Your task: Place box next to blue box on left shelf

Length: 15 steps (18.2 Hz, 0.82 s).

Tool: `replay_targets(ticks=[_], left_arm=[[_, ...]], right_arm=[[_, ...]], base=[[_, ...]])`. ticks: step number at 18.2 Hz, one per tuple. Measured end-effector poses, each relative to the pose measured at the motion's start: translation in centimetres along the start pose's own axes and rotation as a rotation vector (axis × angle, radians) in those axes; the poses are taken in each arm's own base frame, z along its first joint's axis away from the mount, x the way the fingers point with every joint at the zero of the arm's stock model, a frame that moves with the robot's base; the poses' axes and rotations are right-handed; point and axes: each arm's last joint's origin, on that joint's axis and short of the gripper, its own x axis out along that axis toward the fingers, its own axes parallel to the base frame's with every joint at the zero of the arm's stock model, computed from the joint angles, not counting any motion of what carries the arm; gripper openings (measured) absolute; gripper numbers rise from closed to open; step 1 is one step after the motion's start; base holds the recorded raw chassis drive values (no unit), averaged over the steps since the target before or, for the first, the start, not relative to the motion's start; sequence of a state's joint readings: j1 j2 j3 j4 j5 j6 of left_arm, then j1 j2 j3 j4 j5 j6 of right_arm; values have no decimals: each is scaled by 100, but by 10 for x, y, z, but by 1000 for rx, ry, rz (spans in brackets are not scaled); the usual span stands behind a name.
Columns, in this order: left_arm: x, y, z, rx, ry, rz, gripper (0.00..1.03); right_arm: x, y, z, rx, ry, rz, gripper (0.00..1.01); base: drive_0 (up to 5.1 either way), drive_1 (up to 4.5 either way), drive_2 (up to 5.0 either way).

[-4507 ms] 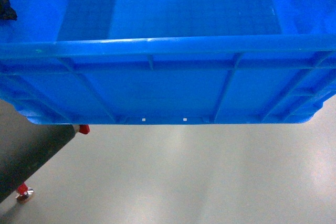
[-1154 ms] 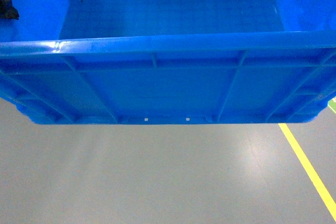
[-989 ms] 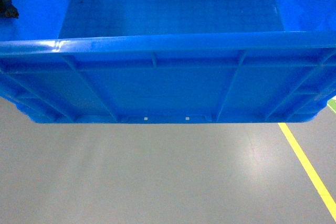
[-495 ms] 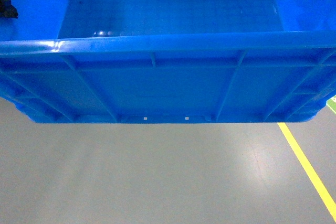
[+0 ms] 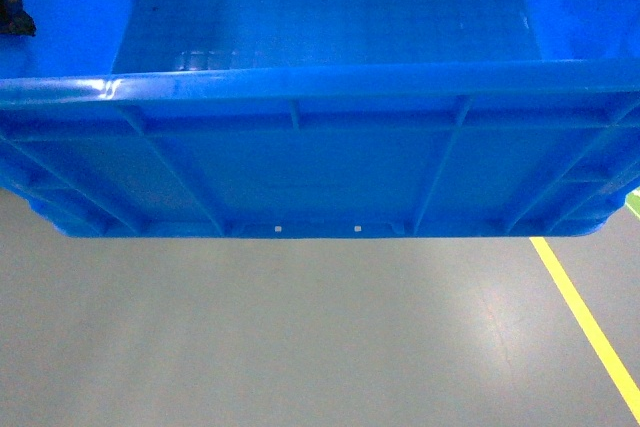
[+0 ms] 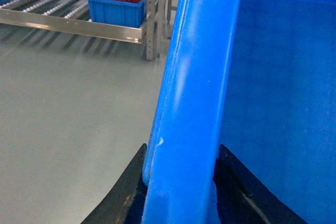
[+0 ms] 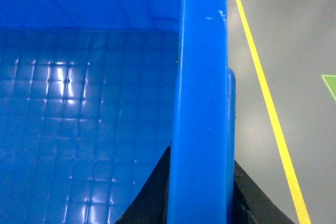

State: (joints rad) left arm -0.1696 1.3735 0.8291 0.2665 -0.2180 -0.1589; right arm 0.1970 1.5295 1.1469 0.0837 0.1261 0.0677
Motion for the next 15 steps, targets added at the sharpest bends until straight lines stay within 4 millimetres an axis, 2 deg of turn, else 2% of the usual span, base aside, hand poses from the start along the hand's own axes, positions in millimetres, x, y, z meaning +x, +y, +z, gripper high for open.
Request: replay_targets(ticks=[15], left_arm=[[0, 0, 0, 0, 0, 0, 32]], right_arm=[[1, 0, -1, 0, 1, 1, 18]], base=[[-2, 415, -419]])
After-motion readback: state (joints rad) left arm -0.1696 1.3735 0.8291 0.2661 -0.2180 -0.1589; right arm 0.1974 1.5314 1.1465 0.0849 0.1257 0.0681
